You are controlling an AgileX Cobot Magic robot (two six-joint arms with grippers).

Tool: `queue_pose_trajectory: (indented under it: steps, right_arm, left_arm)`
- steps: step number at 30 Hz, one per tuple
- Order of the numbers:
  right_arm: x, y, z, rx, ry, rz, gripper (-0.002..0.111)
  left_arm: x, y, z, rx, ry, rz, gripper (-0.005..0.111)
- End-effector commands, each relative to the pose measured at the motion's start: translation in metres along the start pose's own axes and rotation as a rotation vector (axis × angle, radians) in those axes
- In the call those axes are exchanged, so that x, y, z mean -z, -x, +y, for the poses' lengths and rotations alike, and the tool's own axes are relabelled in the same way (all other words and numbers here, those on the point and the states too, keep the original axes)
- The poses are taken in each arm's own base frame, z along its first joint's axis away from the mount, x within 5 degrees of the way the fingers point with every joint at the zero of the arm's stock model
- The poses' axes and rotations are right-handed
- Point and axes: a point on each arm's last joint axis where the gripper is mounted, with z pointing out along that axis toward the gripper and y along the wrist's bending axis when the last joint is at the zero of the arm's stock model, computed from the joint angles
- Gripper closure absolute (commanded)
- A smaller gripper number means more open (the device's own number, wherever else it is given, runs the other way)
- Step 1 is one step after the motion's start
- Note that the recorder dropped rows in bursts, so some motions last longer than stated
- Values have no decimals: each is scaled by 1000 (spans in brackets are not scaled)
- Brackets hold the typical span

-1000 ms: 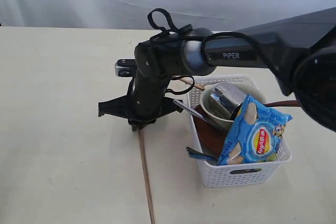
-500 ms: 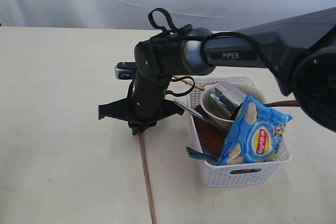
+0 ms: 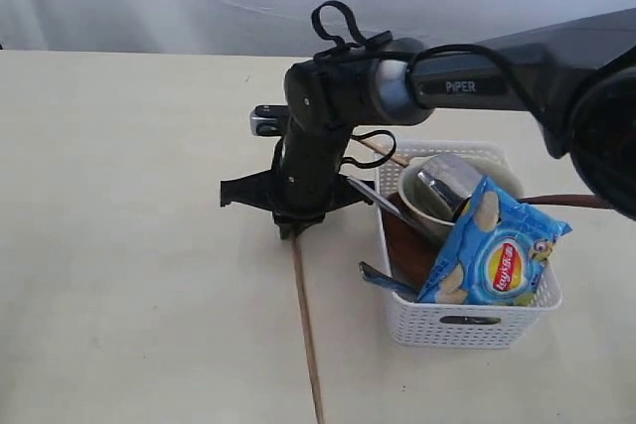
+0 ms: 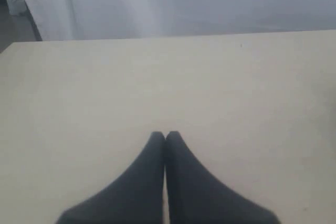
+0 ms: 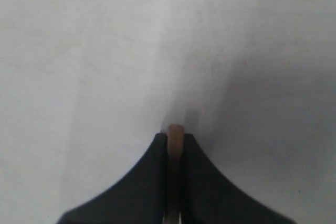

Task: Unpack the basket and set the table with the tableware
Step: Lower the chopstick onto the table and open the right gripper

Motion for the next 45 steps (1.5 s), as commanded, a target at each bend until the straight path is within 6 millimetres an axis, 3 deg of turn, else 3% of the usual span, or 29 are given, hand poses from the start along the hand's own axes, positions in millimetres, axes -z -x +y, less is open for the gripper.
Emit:
queue_pose_trajectory:
  steps: [1, 11, 18, 45]
  right_arm:
    - [0, 9, -17, -12, -28, -15, 109]
    - [1, 18, -16, -42, 16, -101, 109]
    - [3, 29, -35, -124, 9, -126, 109]
    - [2, 31, -37, -96, -2, -140, 109]
  left_arm:
    - [0, -1, -1, 13, -9, -4, 107]
    - [0, -1, -1, 13, -9, -4, 107]
    - [0, -1, -1, 13, -9, -4, 107]
    - [0, -1, -1, 13, -9, -4, 107]
